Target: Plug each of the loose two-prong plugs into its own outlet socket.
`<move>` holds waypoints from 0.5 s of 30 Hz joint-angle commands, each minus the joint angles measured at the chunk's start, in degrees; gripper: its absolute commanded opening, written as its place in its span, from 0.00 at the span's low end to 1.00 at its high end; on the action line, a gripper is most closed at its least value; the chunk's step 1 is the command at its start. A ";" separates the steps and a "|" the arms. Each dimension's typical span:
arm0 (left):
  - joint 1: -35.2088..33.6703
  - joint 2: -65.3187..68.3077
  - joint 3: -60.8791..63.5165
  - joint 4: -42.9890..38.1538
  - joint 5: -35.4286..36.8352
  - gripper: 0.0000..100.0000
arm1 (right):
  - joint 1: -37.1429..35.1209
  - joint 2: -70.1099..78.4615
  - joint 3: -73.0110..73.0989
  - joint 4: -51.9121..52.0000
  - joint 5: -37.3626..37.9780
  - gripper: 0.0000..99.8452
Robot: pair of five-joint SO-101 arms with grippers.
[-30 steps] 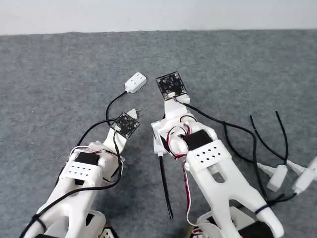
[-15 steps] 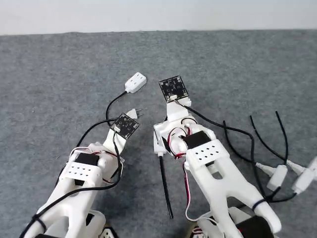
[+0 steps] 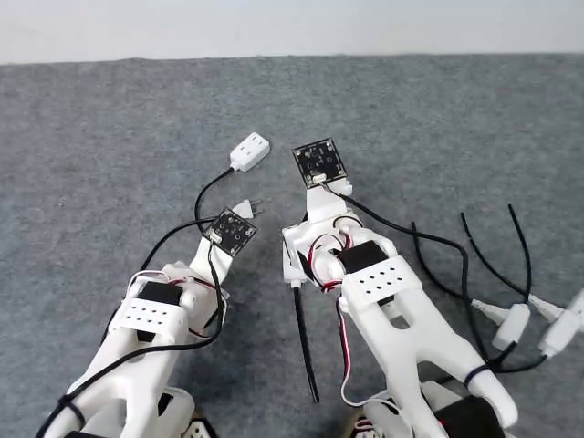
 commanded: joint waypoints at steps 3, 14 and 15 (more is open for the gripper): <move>-0.35 -1.58 -0.48 -1.14 0.44 0.01 | 0.84 0.13 -0.53 -0.92 1.85 0.01; -0.35 -1.67 -0.48 -1.14 0.44 0.01 | 1.71 0.13 -0.53 -1.54 4.31 0.01; -0.35 -1.67 -0.48 -1.14 0.44 0.01 | 1.80 0.22 -0.53 -1.80 4.31 0.01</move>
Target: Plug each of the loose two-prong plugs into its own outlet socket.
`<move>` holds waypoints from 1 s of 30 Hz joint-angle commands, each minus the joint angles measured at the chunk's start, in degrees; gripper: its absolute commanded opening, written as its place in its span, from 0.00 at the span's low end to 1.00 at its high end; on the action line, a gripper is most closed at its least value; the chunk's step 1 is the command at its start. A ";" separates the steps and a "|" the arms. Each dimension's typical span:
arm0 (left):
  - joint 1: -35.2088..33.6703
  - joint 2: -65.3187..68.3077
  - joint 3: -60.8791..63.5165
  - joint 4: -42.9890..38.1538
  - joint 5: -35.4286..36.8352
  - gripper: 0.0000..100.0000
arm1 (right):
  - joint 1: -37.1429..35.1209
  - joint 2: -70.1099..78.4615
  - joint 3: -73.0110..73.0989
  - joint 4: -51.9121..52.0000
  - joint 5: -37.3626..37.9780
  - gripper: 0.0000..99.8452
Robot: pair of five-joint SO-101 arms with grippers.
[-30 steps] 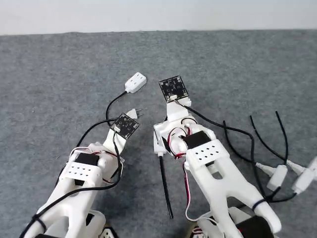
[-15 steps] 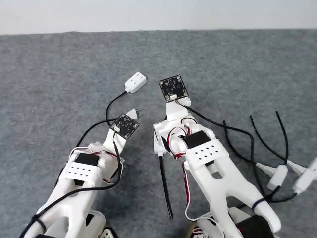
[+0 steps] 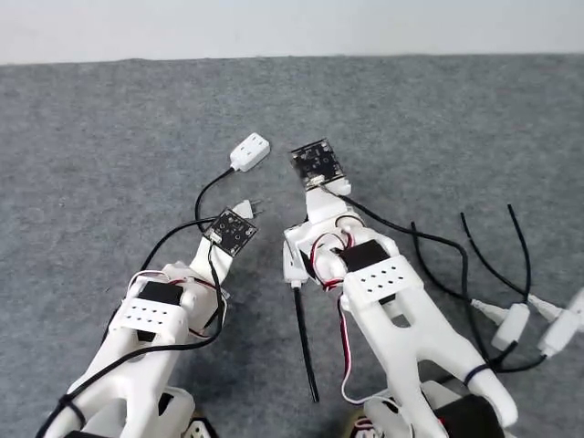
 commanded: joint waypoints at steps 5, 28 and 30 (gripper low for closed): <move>-0.35 -1.67 -0.48 -1.14 0.44 0.01 | 0.57 0.22 -0.35 -1.54 0.88 0.01; -0.44 -1.67 -0.57 -1.05 0.53 0.01 | -5.76 8.22 -5.01 9.01 -2.29 0.18; -0.53 -1.67 -0.66 -1.23 0.70 0.01 | -7.25 8.31 -7.47 12.88 -7.65 0.26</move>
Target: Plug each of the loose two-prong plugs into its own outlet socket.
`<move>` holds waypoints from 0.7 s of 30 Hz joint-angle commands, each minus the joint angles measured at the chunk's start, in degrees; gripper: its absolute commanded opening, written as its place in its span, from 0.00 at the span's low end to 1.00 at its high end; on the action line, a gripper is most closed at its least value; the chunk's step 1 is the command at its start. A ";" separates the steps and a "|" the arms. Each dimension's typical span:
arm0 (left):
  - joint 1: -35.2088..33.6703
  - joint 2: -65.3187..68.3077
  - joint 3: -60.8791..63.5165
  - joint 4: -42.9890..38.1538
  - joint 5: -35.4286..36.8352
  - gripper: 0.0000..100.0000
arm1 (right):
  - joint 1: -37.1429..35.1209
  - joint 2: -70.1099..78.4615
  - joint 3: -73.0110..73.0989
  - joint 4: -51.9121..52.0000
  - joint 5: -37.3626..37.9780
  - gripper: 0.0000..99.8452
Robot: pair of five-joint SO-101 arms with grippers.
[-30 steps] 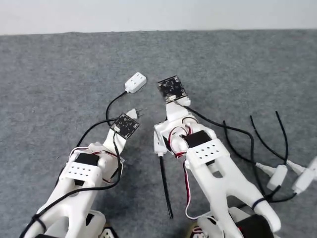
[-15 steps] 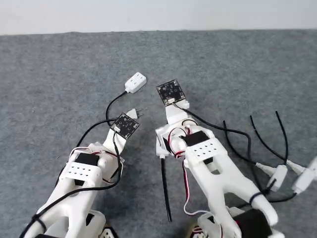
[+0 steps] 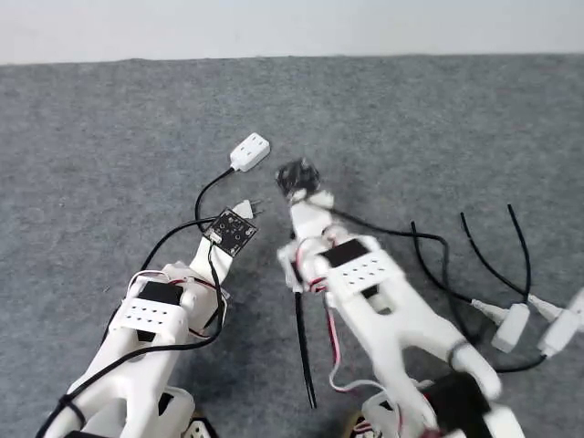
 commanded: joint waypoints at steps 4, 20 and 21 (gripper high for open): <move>-2.90 -1.67 -1.63 -1.41 0.70 0.01 | -5.23 0.04 -8.26 7.08 -13.27 0.31; -5.10 -1.67 -2.42 -1.41 0.79 0.01 | -2.15 18.86 -19.69 8.84 -11.25 0.01; -5.10 -1.67 -2.42 -1.41 0.79 0.01 | -0.75 18.42 -19.60 8.92 -11.25 0.04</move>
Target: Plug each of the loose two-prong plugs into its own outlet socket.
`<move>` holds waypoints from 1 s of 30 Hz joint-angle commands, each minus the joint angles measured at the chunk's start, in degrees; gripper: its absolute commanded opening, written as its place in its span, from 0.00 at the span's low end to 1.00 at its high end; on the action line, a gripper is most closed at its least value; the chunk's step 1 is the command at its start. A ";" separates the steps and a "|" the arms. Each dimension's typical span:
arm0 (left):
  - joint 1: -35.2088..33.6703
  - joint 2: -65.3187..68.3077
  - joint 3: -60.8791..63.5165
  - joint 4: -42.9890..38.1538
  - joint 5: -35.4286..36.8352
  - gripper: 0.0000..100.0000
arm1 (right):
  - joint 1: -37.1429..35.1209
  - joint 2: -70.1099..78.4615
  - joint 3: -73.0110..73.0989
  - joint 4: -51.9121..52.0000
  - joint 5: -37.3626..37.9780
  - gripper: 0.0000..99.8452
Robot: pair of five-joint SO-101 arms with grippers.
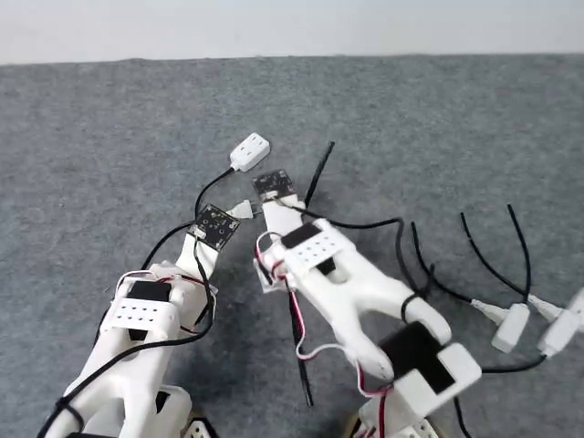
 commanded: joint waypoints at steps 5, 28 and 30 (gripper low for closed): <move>-0.26 -1.67 -2.33 -1.41 0.79 0.01 | 11.47 -7.69 -3.34 5.76 1.23 0.01; 0.26 -1.67 -2.42 -3.34 0.88 0.03 | 66.77 -16.84 -1.58 11.91 30.51 0.18; -0.18 -1.67 -3.56 -3.25 3.34 0.06 | 66.68 -16.04 -3.69 14.64 29.27 0.25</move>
